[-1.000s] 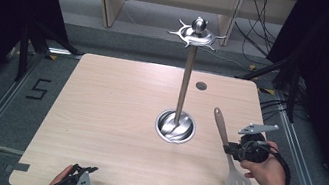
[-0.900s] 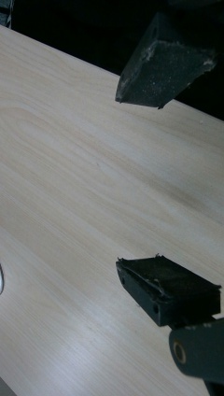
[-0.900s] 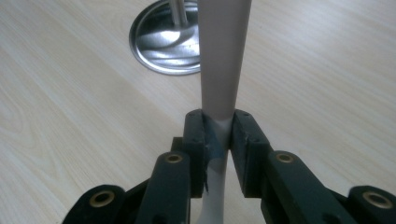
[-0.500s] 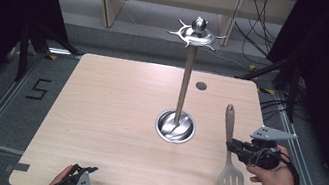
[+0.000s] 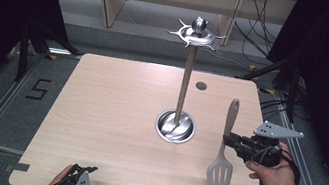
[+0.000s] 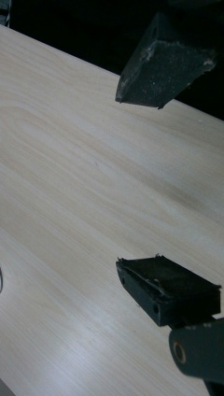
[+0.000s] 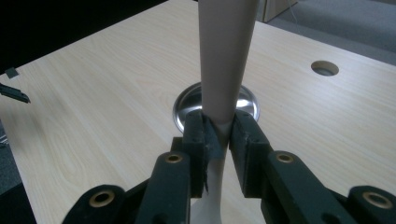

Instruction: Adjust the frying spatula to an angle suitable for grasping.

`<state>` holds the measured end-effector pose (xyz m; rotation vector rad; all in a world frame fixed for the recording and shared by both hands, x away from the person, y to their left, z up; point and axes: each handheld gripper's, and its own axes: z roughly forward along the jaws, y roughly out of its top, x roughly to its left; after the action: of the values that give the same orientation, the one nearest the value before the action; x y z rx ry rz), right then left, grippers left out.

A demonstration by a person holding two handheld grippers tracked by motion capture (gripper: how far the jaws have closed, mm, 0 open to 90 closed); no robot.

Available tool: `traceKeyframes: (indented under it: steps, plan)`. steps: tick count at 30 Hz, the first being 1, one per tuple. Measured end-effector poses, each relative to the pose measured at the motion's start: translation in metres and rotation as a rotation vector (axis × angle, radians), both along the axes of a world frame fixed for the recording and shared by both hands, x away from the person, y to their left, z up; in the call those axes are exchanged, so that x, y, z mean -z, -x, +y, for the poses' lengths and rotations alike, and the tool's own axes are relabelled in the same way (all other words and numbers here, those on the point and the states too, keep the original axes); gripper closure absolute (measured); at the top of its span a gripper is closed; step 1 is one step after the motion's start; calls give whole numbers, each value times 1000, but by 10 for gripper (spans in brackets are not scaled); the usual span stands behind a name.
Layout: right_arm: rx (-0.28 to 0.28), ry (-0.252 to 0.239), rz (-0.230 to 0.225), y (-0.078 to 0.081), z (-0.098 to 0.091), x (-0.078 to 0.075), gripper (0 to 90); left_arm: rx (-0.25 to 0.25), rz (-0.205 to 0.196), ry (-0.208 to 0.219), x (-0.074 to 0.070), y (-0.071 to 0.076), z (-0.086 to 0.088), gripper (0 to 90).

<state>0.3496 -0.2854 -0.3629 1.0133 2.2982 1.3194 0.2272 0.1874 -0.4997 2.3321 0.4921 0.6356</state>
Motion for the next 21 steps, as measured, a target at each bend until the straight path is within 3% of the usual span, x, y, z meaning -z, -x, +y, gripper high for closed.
traceKeyframes:
  steps: [1,3,5,6,9,10,12,13,14,17,20,21]
  plan:
    - [6,-16,20,1,2,-1,772,3,1,14,0,0,0,156]
    - [2,-21,-7,-1,5,-3,772,-5,-13,10,0,0,-1,156]
    - [2,-21,-9,-1,7,-5,772,-1,-9,14,0,1,-1,156]
    - [-18,-14,-31,-4,10,-8,772,12,0,18,-1,1,0,156]
    - [-23,-17,-33,-5,15,-13,772,10,0,17,-1,1,0,156]
    - [-22,-19,-32,-6,19,-17,772,-5,-19,36,0,2,-1,156]
    - [-29,-13,-47,-8,21,-18,772,-1,-16,26,-1,1,-1,156]
    - [-42,-3,-24,-8,22,-20,772,3,-8,22,-2,1,0,156]
    - [-41,-14,-49,-10,25,-21,772,6,-9,19,-2,1,0,156]
    - [-45,-5,-35,-10,27,-24,772,-1,-18,26,-1,1,0,156]
    - [-55,-10,-68,-13,30,-27,772,7,-7,24,-2,1,0,156]
    - [-58,-11,-47,-12,31,-29,772,6,-8,21,-2,1,0,156]
